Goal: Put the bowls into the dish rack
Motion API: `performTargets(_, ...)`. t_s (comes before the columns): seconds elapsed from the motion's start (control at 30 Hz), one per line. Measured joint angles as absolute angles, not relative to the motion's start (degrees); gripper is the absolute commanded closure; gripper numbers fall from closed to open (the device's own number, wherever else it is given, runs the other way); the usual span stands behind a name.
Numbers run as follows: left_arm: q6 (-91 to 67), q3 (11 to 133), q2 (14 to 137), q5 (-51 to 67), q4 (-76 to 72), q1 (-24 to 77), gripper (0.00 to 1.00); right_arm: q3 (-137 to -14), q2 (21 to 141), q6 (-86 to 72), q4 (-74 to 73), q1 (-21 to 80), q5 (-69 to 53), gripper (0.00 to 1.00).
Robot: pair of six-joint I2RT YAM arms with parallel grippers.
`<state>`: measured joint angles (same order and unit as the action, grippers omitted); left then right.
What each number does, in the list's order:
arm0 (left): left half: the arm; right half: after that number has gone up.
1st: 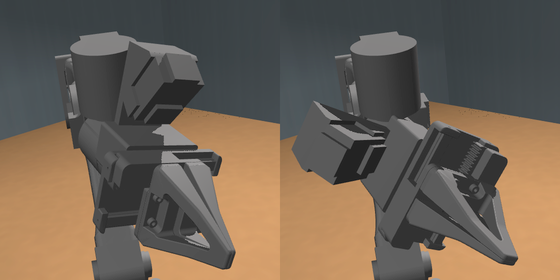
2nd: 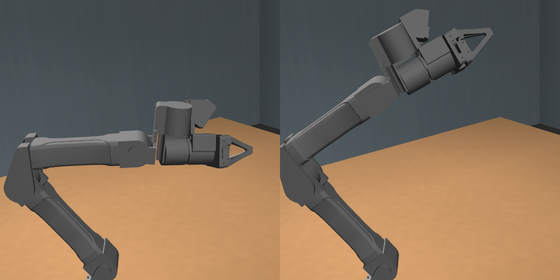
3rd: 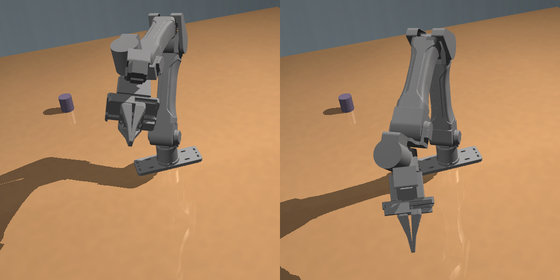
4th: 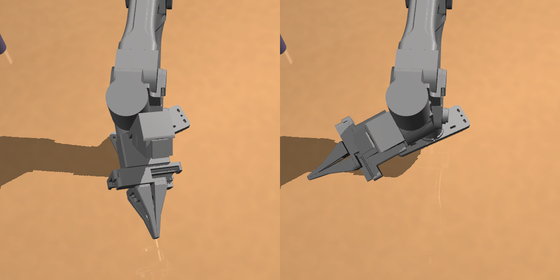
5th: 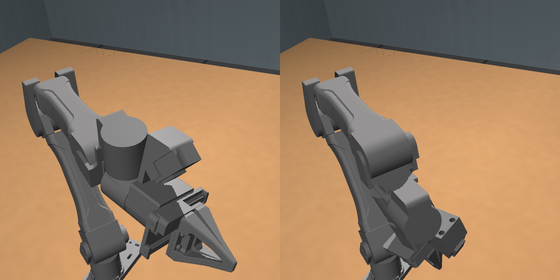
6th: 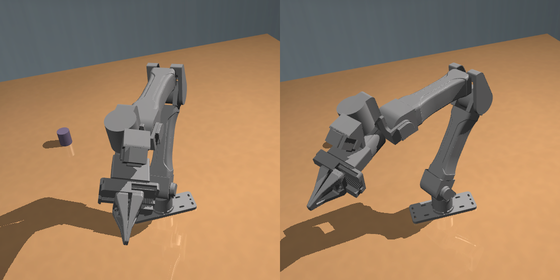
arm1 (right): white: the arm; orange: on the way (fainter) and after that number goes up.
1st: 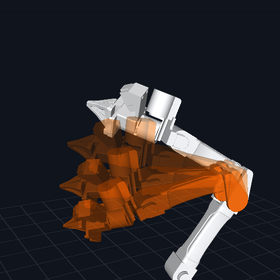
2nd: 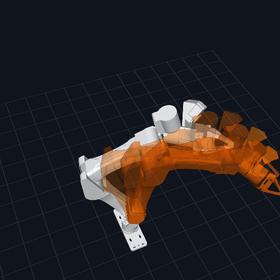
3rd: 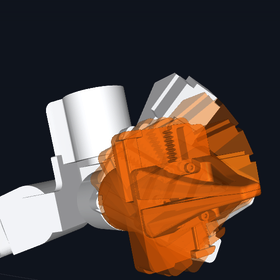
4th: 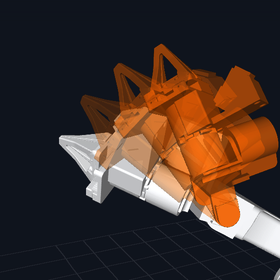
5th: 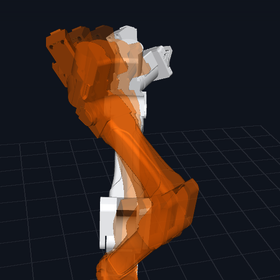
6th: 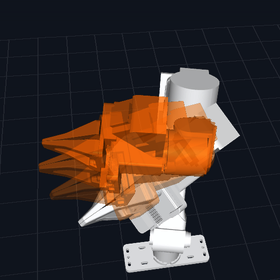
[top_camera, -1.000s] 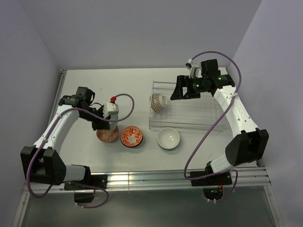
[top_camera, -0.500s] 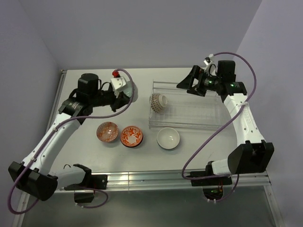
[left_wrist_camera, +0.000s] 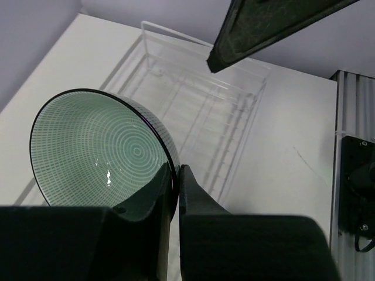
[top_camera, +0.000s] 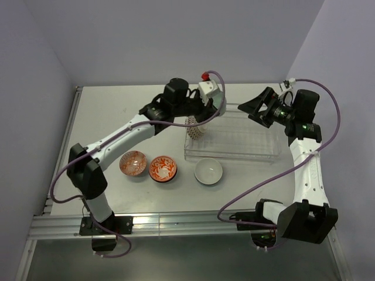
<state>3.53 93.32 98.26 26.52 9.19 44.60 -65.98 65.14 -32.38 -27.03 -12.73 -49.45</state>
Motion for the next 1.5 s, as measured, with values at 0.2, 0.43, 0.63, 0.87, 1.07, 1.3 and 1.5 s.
performTargets(0.2, 0.93, 97.86, 104.99, 25.96, 7.66, 49.04, 1.00, -64.27, 64.97, -33.34, -25.58, -14.37, -49.91, 0.00)
performTargets(0.43, -2.37, 99.77, 107.77, 26.04, 5.78, 50.46, 1.00, -59.05, 64.97, -36.25, -22.63, -14.52, -50.65, 0.00)
performTargets(0.63, -3.33, 99.90, 107.85, 25.98, 4.91, 50.37, 1.00, -56.40, 64.99, -39.72, -18.52, -14.52, -51.99, 0.00)
performTargets(0.87, -3.90, 99.98, 107.85, 26.00, 4.89, 50.39, 1.00, -54.39, 65.25, -44.64, -12.51, -14.46, -53.78, 0.00)
performTargets(1.07, -3.92, 100.01, 107.85, 26.11, 4.75, 50.57, 1.00, -53.98, 65.28, -45.89, -10.83, -13.08, -53.76, 0.00)
performTargets(1.3, -4.19, 100.40, 108.27, 26.28, 4.43, 51.11, 1.00, -54.00, 66.70, -45.56, -11.40, -10.59, -53.36, 0.00)
performTargets(1.5, -4.16, 100.64, 108.66, 26.44, 4.08, 51.59, 1.00, -53.98, 66.78, -45.63, -11.00, -10.24, -52.86, 0.08)
